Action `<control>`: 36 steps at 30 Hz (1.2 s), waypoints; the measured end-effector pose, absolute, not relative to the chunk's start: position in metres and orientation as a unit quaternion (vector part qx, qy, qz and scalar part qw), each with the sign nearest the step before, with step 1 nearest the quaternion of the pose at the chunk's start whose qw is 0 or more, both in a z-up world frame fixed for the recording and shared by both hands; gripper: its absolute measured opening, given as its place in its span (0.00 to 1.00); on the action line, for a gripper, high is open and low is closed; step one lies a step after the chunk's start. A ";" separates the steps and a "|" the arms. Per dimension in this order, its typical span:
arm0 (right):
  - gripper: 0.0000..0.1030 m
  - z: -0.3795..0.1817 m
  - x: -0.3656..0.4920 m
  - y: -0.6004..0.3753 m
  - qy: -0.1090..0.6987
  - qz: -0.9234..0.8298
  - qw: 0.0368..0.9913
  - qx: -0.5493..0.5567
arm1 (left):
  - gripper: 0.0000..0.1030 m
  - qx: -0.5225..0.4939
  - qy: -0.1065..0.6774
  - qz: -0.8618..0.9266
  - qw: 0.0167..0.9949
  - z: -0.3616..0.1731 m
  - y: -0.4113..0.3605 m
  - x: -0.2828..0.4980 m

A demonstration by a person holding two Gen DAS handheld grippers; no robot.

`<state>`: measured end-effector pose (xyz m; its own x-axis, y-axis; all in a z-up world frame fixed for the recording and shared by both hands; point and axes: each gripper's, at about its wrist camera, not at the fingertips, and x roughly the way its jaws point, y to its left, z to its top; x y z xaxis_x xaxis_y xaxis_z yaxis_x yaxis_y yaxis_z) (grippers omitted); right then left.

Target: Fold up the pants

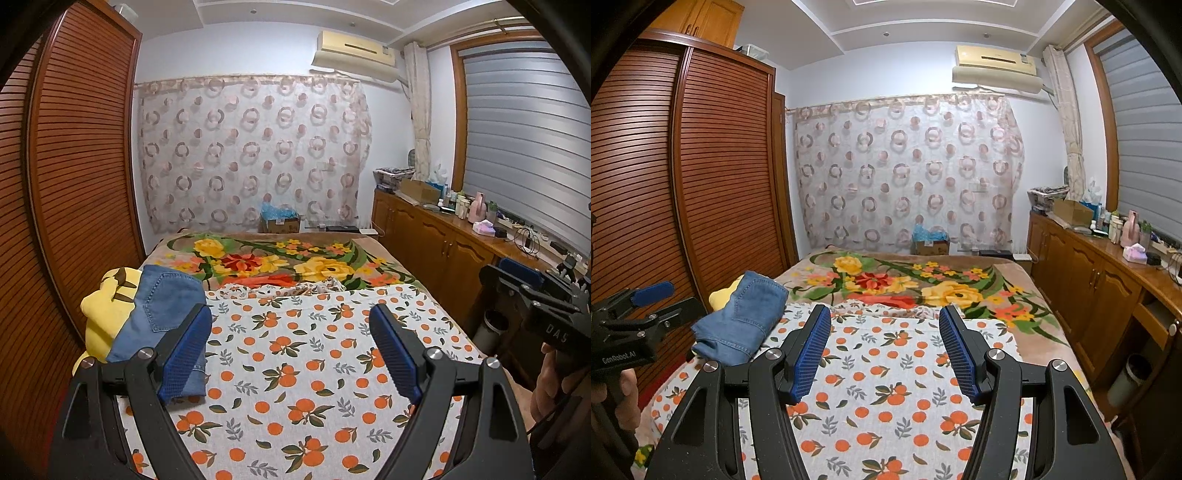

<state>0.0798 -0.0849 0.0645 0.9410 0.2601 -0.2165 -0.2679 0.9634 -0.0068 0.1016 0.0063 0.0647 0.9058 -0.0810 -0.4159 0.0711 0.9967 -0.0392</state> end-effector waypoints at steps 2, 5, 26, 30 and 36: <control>0.61 0.065 0.080 -0.085 0.108 0.135 0.985 -0.018 | 0.85 -0.011 0.213 -0.040 0.976 0.064 0.007 0.102; 0.61 0.064 0.080 -0.085 0.108 0.135 0.985 -0.018 | 0.85 -0.011 0.214 -0.040 0.976 0.064 0.007 0.101; 0.61 0.065 0.080 -0.088 0.107 0.132 0.985 -0.017 | 0.85 -0.013 0.211 -0.039 0.977 0.066 0.012 0.100; 0.61 0.065 0.080 -0.089 0.107 0.132 0.985 -0.017 | 0.85 -0.013 0.211 -0.039 0.977 0.066 0.013 0.100; 0.61 0.064 0.078 -0.089 0.106 0.133 0.985 -0.016 | 0.85 -0.013 0.210 -0.039 0.977 0.066 0.015 0.099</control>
<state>0.0783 -0.0887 0.0638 0.9420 0.2583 -0.2141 -0.2653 0.9642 -0.0041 0.0993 0.0146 0.0661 0.9088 -0.0825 -0.4091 0.0715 0.9966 -0.0421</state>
